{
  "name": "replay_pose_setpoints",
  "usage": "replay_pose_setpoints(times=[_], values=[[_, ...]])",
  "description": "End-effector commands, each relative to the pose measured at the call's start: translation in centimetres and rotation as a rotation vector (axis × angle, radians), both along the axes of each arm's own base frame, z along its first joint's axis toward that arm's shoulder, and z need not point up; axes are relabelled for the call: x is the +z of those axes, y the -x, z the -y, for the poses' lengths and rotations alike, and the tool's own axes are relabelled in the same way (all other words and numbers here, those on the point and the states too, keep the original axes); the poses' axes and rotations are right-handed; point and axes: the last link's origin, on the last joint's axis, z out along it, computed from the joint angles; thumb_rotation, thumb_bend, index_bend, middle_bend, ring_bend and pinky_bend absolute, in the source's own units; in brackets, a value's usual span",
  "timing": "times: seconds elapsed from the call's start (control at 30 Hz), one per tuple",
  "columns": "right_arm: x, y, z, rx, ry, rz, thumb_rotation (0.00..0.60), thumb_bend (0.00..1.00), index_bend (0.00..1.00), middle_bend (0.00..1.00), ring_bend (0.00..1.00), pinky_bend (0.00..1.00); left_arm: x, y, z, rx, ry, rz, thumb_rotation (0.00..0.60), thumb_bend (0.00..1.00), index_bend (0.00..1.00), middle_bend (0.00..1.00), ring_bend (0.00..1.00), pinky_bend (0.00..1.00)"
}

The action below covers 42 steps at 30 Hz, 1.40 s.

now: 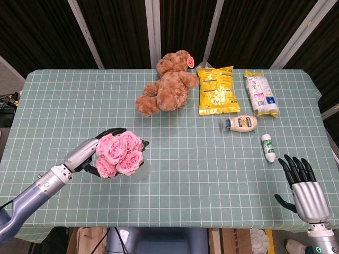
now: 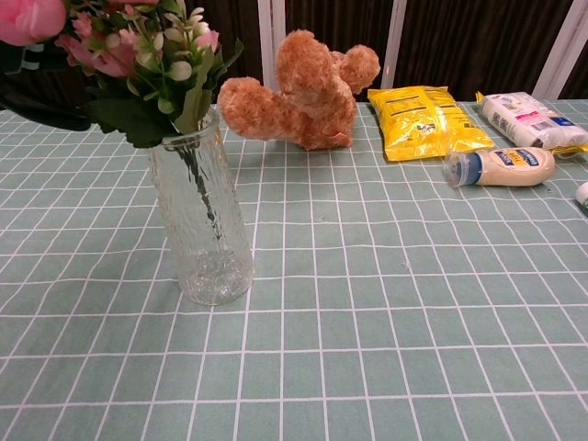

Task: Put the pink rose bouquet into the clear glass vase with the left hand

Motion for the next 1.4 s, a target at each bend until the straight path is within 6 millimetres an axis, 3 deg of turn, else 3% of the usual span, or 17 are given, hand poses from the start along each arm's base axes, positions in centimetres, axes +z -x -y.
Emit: replay_pose_setpoints(times=[0.03,0.3,0.43,0.57,0.73,0.97,1.13,1.4], values=[[0.0,0.0,0.0,-0.001,0.002,0.000,0.600,0.19,0.01,0.06,0.04,0.00,2.8,1.6,0.8,-0.017,-0.147,-0.194,0.600,0.17,0.05,0.02,0.00,0.00],[0.3,0.0,-0.1,-0.010,0.016,0.006,0.600,0.19,0.01,0.06,0.04,0.00,6.2,5.2,3.8,0.071,-0.325,-0.617,0.600,0.17,0.03,0.02,0.00,0.00],[0.4,-0.1,-0.2,-0.009,0.017,0.007,0.600,0.19,0.01,0.06,0.04,0.00,7.0,6.9,6.6,0.111,-0.412,-0.747,0.600,0.17,0.03,0.03,0.00,0.00],[0.3,-0.1,-0.2,-0.002,0.005,0.004,0.600,0.19,0.01,0.06,0.04,0.00,6.9,9.4,9.8,0.160,-0.496,-0.804,0.600,0.17,0.06,0.05,0.00,0.00],[0.1,-0.1,-0.2,0.014,-0.024,-0.014,0.600,0.19,0.01,0.06,0.04,0.00,5.1,12.7,12.7,0.226,-0.522,-0.810,0.600,0.17,0.06,0.06,0.00,0.00],[0.0,-0.2,-0.1,0.033,-0.027,-0.029,0.600,0.19,0.01,0.06,0.04,0.00,3.3,13.9,13.1,0.226,-0.581,-0.676,0.600,0.17,0.06,0.06,0.00,0.00],[-0.1,-0.1,0.0,0.031,-0.029,-0.035,0.600,0.19,0.01,0.06,0.04,0.00,3.1,14.0,13.1,0.185,-0.681,-0.557,0.600,0.17,0.09,0.06,0.00,0.00],[0.1,0.0,0.1,0.022,-0.026,-0.036,0.600,0.19,0.01,0.06,0.04,0.00,3.5,14.7,13.0,0.199,-0.727,-0.528,0.600,0.17,0.11,0.06,0.00,0.00]])
